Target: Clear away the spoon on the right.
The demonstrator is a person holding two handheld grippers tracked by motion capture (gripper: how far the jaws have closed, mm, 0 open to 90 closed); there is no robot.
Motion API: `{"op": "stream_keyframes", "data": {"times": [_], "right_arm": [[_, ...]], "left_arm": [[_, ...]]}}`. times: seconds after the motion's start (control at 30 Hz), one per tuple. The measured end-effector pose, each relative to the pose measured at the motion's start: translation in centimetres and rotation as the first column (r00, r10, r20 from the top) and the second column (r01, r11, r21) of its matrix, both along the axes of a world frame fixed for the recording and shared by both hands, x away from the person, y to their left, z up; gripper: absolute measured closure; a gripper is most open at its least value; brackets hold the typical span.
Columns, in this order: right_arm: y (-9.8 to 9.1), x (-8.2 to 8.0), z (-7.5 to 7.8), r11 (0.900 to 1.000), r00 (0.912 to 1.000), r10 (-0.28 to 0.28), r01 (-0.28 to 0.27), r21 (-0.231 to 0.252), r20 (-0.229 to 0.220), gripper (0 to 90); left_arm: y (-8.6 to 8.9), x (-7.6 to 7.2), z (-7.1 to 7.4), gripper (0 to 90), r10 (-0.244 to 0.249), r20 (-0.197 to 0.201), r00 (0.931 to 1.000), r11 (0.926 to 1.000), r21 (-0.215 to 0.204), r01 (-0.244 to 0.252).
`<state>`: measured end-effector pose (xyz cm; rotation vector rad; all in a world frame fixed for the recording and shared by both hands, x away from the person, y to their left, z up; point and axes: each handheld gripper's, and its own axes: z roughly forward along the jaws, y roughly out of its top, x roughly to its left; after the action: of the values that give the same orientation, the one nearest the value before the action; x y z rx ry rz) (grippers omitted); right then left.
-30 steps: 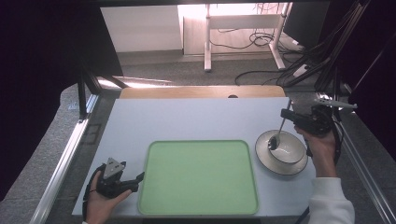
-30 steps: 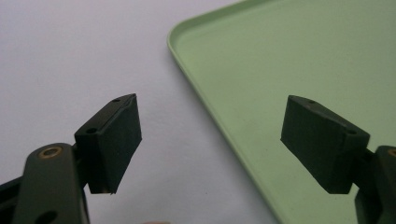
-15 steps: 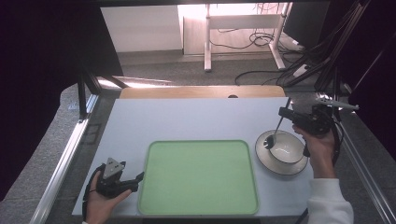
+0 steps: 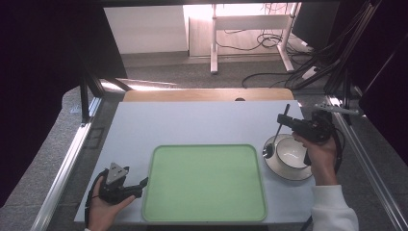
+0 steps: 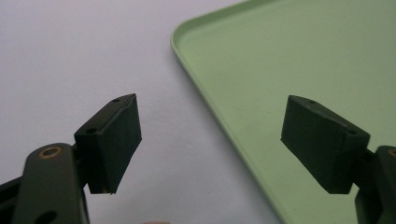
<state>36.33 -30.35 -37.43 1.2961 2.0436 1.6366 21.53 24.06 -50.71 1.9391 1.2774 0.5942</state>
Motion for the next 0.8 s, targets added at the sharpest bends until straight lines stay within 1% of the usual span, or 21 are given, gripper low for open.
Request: {"op": "stream_keyframes", "data": {"times": [0.03,0.23,0.27,0.47,0.67,0.8], "right_arm": [[0.4,-0.1,0.0,0.9999,1.0000,0.010,-0.010,-0.003,-0.001,89.1],[1.5,-0.4,-0.3,0.9996,0.9995,0.028,-0.028,-0.003,-0.014,89.0],[1.9,-0.4,-0.4,0.9993,0.9991,0.036,-0.036,0.003,-0.023,89.1],[3.0,-0.6,-0.6,0.9976,0.9971,0.068,-0.068,0.015,-0.034,89.1],[3.7,-0.8,-0.9,0.9968,0.9957,0.080,-0.079,0.014,-0.047,89.0],[4.4,-1.3,-1.6,0.9962,0.9936,0.086,-0.085,0.018,-0.073,89.1]], "left_arm": [[0.0,0.0,0.0,19.8,0.001,0.000,1.0000,1.0000,-0.001,-0.001],[0.0,0.0,0.0,19.7,0.001,-0.001,1.0000,1.0000,0.000,-0.001],[0.0,0.0,0.0,19.8,0.001,-0.002,1.0000,1.0000,0.001,-0.001],[0.1,0.0,0.0,19.7,0.011,-0.001,0.9999,0.9999,-0.001,-0.011],[0.1,0.0,0.1,19.6,0.009,-0.001,1.0000,1.0000,-0.001,-0.009],[0.1,-0.1,0.1,19.6,0.012,0.000,0.9999,0.9999,-0.005,-0.012]]}}
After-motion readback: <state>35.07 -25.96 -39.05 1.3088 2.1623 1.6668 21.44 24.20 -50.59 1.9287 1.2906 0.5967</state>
